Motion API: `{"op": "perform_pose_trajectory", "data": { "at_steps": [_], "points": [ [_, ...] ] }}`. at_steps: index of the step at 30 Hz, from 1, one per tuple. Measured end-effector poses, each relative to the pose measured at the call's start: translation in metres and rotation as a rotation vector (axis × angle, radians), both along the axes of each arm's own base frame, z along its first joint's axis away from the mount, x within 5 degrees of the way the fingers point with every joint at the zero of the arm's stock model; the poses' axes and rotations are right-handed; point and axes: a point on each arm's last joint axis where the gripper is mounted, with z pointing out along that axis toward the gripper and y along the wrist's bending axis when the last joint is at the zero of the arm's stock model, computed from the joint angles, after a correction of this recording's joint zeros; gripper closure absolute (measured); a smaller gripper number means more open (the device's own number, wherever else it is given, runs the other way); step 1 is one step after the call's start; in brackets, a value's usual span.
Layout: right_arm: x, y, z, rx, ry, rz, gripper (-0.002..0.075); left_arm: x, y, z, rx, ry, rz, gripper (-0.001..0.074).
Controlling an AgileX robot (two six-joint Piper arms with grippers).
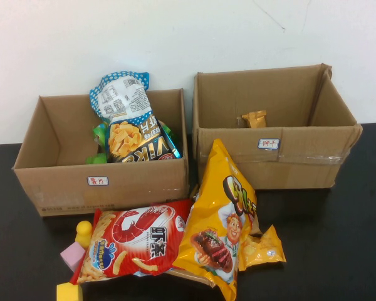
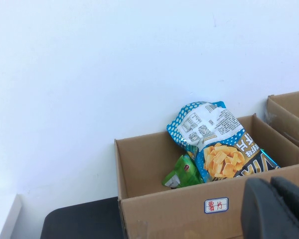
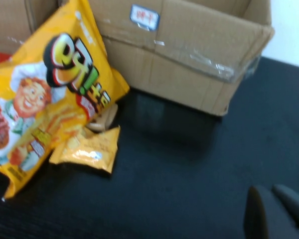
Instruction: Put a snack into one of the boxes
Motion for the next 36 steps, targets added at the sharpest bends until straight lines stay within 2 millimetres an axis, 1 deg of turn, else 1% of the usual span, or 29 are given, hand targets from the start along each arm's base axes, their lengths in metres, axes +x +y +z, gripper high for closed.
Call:
{"op": "perform_pose_trajectory", "data": {
  "at_steps": [4, 16, 18, 20, 23, 24, 25, 26, 29, 33, 36],
  "points": [
    [-0.001, -0.001, -0.002, -0.012, 0.024, -0.012, 0.0727, 0.000, 0.000, 0.000, 0.002, 0.002, 0.000, 0.0736],
    [-0.001, -0.002, -0.002, -0.010, 0.027, -0.014, 0.0727, 0.000, 0.000, 0.000, 0.002, 0.004, -0.001, 0.0736],
    [-0.002, -0.002, -0.005, -0.013, 0.032, -0.013, 0.0727, 0.000, 0.000, 0.000, 0.002, 0.004, -0.001, 0.0736],
    [-0.006, -0.004, -0.008, -0.043, 0.031, 0.002, 0.0727, 0.000, 0.000, 0.000, -0.002, 0.004, -0.002, 0.0736],
    [-0.016, -0.013, -0.010, -0.132, 0.009, 0.030, 0.0727, 0.000, 0.000, 0.000, -0.004, 0.004, -0.003, 0.0736],
    [-0.020, -0.017, -0.009, -0.143, -0.005, 0.027, 0.0727, 0.000, 0.000, 0.000, -0.004, 0.004, -0.003, 0.0736],
    [-0.028, -0.023, -0.010, -0.125, -0.034, 0.000, 0.0727, 0.000, 0.000, 0.000, -0.004, 0.004, -0.003, 0.0736],
    [-0.033, -0.027, -0.012, -0.112, -0.059, -0.025, 0.0727, 0.000, 0.000, 0.000, -0.004, 0.004, -0.003, 0.0736],
    [-0.043, -0.035, -0.022, -0.078, -0.157, -0.108, 0.0727, 0.000, 0.000, 0.000, -0.004, 0.004, -0.003, 0.0736],
    [-0.050, -0.041, -0.041, -0.037, -0.278, -0.212, 0.0727, 0.000, 0.000, 0.000, -0.004, 0.004, -0.003, 0.0736],
    [-0.054, -0.044, -0.058, -0.005, -0.299, -0.286, 0.0727, 0.000, 0.000, 0.000, -0.004, 0.004, -0.003, 0.0736]
  ]
}}
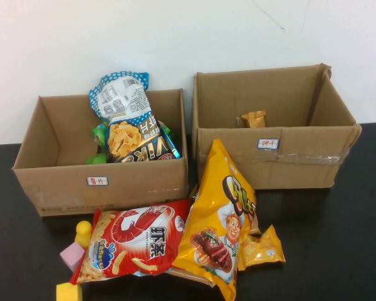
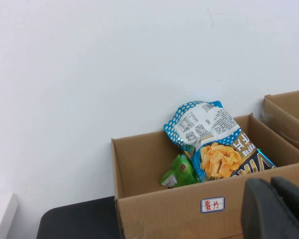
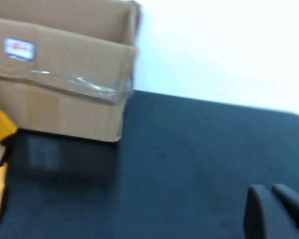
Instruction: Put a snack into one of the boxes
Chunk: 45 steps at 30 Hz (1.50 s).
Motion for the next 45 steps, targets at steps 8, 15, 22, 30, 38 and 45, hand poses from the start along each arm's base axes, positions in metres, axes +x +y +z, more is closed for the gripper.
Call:
{"op": "perform_pose_trajectory", "data": {
  "at_steps": [8, 15, 22, 30, 38, 45],
  "points": [
    [-0.005, -0.001, -0.041, 0.122, 0.074, -0.077, 0.0727, 0.000, 0.000, 0.000, 0.000, 0.000, 0.000, 0.0736],
    [-0.005, 0.000, -0.041, 0.132, 0.076, -0.076, 0.0727, 0.000, 0.000, 0.000, 0.000, 0.000, 0.000, 0.0736],
    [-0.005, 0.000, -0.042, 0.155, 0.078, -0.074, 0.0727, 0.000, 0.000, 0.000, 0.000, 0.000, 0.000, 0.0736],
    [-0.005, 0.001, -0.042, 0.160, 0.078, -0.073, 0.0727, 0.000, 0.000, 0.000, 0.000, 0.000, 0.000, 0.0736],
    [-0.005, 0.001, -0.042, 0.162, 0.078, -0.073, 0.0727, 0.000, 0.000, 0.000, 0.000, 0.000, 0.000, 0.0736],
    [-0.005, 0.001, -0.042, 0.164, 0.078, -0.073, 0.0727, 0.002, 0.000, -0.007, 0.024, 0.019, 0.006, 0.0736]
  ]
}}
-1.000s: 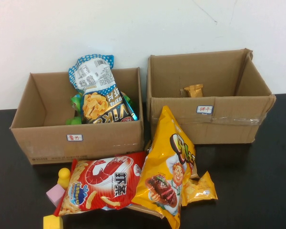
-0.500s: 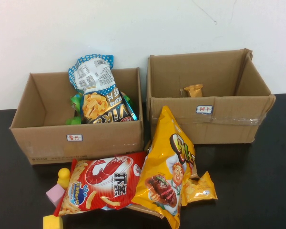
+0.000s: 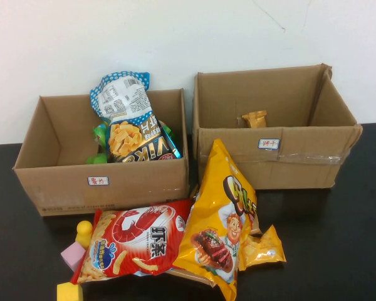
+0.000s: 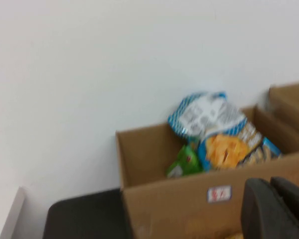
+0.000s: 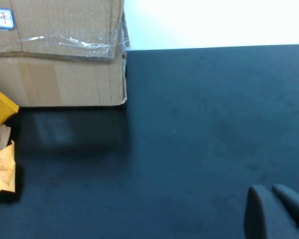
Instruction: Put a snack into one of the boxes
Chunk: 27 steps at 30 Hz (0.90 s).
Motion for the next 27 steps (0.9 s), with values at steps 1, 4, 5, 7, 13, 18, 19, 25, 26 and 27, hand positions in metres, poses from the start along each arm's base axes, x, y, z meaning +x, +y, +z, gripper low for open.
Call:
{"op": "perform_pose_trajectory", "data": {
  "at_steps": [1, 4, 5, 7, 13, 18, 19, 25, 26, 27],
  "points": [
    [0.000, 0.000, 0.000, 0.000, 0.000, 0.000, 0.0727, 0.001, 0.000, -0.004, 0.014, 0.011, 0.004, 0.0736],
    [0.000, 0.000, 0.000, 0.000, 0.000, 0.000, 0.0727, 0.004, 0.001, -0.019, 0.024, 0.051, 0.011, 0.0736],
    [0.000, 0.000, 0.000, 0.000, 0.000, 0.000, 0.0727, 0.005, 0.001, -0.026, 0.017, 0.067, 0.011, 0.0736],
    [0.000, 0.000, 0.000, 0.000, 0.000, 0.000, 0.0727, 0.007, 0.001, -0.043, 0.008, 0.114, 0.014, 0.0736],
    [0.000, 0.000, 0.000, 0.000, 0.000, 0.000, 0.0727, 0.011, 0.003, -0.081, -0.099, 0.260, 0.058, 0.0736],
    [0.000, 0.000, 0.000, 0.001, 0.000, 0.000, 0.0727, 0.010, 0.005, -0.082, -0.154, 0.286, 0.080, 0.0736],
    [0.000, 0.000, 0.000, 0.001, 0.000, 0.000, 0.0727, 0.010, 0.005, -0.082, -0.158, 0.289, 0.081, 0.0736],
    [0.000, 0.000, 0.000, 0.001, 0.000, 0.000, 0.0727, 0.010, 0.005, -0.082, -0.171, 0.288, 0.083, 0.0736],
    [0.000, 0.000, 0.000, 0.001, 0.000, 0.000, 0.0727, 0.010, 0.005, -0.082, -0.173, 0.288, 0.083, 0.0736],
    [0.000, 0.000, 0.000, 0.001, 0.000, 0.000, 0.0727, 0.010, 0.005, -0.082, -0.173, 0.288, 0.083, 0.0736]
  ]
}}
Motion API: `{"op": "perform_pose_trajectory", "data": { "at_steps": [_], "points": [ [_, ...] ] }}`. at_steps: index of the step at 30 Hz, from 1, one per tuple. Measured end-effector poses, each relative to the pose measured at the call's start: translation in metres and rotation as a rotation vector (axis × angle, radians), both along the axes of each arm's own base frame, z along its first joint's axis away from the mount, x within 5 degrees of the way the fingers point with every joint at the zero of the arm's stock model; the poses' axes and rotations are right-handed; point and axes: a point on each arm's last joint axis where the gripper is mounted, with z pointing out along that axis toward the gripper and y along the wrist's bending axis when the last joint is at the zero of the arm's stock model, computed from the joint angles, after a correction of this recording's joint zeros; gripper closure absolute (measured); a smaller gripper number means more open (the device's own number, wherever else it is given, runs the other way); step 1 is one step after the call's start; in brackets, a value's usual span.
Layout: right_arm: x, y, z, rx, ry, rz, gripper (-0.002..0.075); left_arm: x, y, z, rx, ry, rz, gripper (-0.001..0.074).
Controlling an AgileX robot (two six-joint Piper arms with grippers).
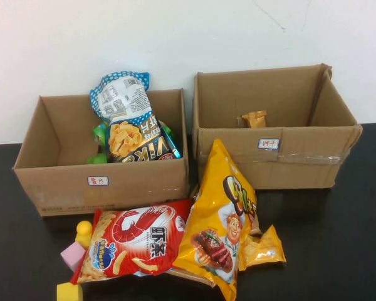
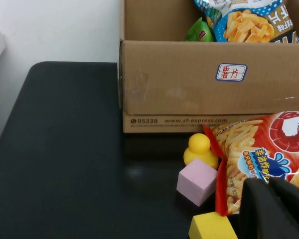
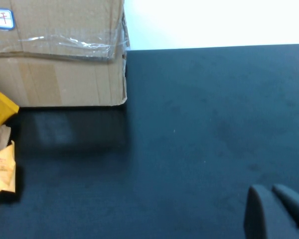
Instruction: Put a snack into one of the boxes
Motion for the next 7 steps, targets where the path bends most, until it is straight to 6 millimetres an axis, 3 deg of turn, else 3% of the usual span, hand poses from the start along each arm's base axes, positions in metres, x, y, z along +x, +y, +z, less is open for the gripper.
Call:
{"op": "perform_pose_trajectory", "data": {
  "at_steps": [7],
  "points": [
    [0.0000, 0.0000, 0.0000, 0.000, 0.000, 0.000, 0.0727, -0.0001, 0.0000, -0.0005, 0.000, 0.005, 0.000, 0.0736]
  ]
}}
